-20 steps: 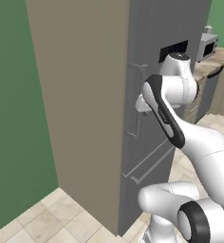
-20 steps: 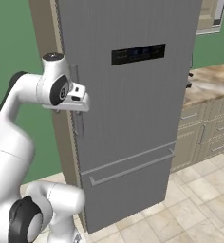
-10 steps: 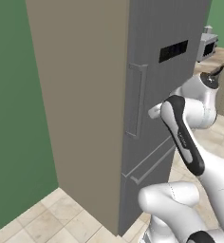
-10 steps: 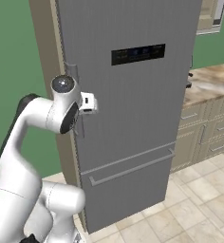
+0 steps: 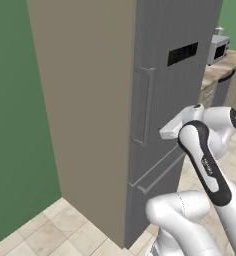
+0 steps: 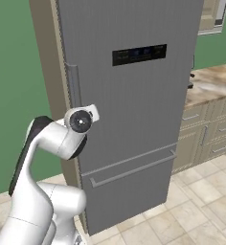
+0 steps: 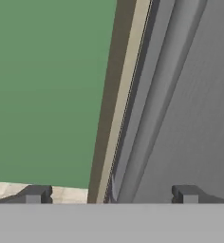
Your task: Gather the squash and mushroom from the fridge and place them on a tray on the dining counter. Then gather the chicken drumstick and fish from the fridge and place them on the other tray.
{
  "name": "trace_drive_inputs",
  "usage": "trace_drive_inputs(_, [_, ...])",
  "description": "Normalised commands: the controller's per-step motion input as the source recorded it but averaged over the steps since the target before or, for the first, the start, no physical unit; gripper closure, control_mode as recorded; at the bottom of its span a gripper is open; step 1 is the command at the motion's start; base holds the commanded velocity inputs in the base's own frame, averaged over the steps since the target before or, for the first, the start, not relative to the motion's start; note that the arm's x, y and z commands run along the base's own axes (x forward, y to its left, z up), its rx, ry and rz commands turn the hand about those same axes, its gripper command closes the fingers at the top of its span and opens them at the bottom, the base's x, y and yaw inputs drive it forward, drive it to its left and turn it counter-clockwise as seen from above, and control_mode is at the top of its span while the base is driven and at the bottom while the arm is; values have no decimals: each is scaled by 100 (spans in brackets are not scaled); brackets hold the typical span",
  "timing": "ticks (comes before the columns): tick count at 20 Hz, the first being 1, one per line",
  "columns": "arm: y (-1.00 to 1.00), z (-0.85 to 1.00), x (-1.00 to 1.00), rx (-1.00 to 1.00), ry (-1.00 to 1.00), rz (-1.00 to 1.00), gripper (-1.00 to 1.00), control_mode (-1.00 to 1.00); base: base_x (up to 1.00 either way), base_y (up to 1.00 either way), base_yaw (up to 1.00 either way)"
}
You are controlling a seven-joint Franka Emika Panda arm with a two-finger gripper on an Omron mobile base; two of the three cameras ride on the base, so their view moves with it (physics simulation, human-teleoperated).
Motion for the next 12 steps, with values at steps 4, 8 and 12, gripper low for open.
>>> trace_drive_inputs(4, [23,0,-17,-2,-17,17,-100,-100,0,0,0])
trace_drive_inputs(8, [19,0,12,0,-10,6,-100,-100,0,0,0])
trace_drive_inputs(12, [19,0,32,0,-4,0,-100,-100,0,0,0])
